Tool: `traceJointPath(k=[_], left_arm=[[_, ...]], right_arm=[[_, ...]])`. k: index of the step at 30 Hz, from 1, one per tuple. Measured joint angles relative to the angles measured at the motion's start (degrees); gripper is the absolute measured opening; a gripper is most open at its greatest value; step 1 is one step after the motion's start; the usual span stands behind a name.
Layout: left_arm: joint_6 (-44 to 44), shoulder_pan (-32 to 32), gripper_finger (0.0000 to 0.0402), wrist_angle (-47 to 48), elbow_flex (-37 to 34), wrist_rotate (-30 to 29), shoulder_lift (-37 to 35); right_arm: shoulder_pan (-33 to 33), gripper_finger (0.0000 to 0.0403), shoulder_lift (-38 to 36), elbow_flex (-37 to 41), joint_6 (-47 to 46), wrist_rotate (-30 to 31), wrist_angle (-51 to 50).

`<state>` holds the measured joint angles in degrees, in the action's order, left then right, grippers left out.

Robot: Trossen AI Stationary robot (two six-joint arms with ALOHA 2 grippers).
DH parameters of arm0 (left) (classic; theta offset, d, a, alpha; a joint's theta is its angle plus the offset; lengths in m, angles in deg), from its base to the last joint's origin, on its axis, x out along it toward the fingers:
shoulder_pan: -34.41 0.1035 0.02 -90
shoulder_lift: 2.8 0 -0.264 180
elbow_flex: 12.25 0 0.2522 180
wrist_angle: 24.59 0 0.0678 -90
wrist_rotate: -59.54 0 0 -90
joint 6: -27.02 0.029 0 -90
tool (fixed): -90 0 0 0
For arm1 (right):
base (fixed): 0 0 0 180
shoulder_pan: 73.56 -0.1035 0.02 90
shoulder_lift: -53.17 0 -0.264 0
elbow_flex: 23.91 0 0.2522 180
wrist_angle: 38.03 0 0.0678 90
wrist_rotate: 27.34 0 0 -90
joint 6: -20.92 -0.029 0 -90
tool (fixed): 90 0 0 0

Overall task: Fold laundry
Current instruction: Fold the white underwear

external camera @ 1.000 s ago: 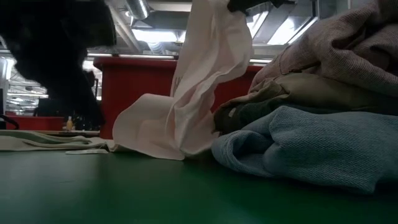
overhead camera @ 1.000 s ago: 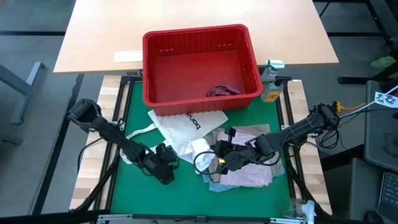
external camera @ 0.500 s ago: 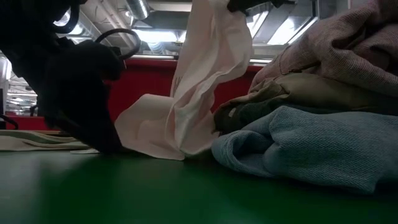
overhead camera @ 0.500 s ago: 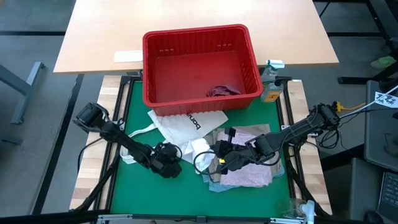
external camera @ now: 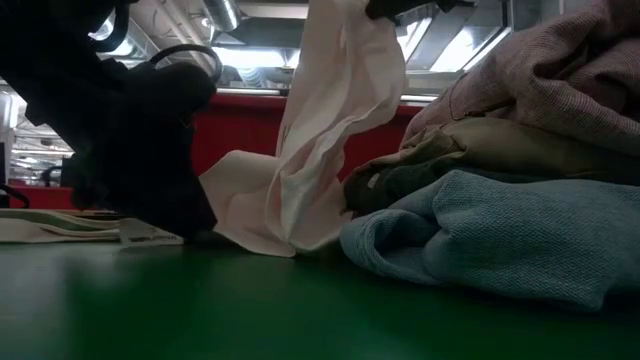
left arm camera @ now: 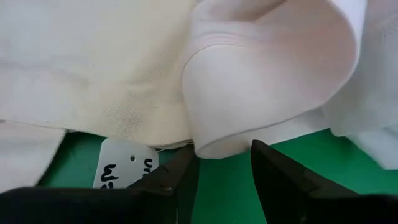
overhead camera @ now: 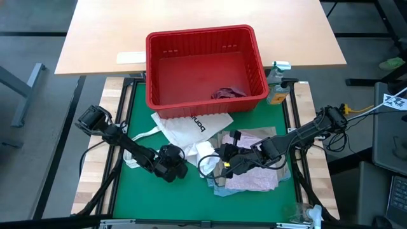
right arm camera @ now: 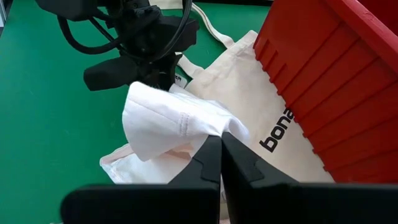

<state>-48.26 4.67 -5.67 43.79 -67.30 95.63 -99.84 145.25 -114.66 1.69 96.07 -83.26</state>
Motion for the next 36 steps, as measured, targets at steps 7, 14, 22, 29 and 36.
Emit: traceJointPath(k=[7, 14, 22, 29, 36], left_arm=[[-5.20, 0.93, 0.0126, -0.12, 0.00, -1.54, -0.01], [-6.83, 2.91, 0.0100, -0.10, 0.00, -1.55, -0.02], [-3.76, 3.13, 0.0011, -0.06, 0.00, 1.86, -0.03], [1.02, 2.40, 0.0002, -0.12, 0.00, 15.16, -4.93], [3.49, -3.47, 0.0001, -0.80, 0.00, 25.40, -14.01]], right_arm=[[0.00, 0.0001, 0.00, 0.00, -0.01, -0.02, -0.01], [0.00, 0.0001, 0.00, 0.00, 0.00, -0.02, -0.01], [0.00, 0.0001, 0.00, 0.00, 0.00, -0.02, 0.11], [-0.24, 0.0001, -1.47, 0.00, -0.01, -1.04, 0.74], [-4.32, 0.0001, -6.11, 0.00, -0.39, -1.57, 0.96]])
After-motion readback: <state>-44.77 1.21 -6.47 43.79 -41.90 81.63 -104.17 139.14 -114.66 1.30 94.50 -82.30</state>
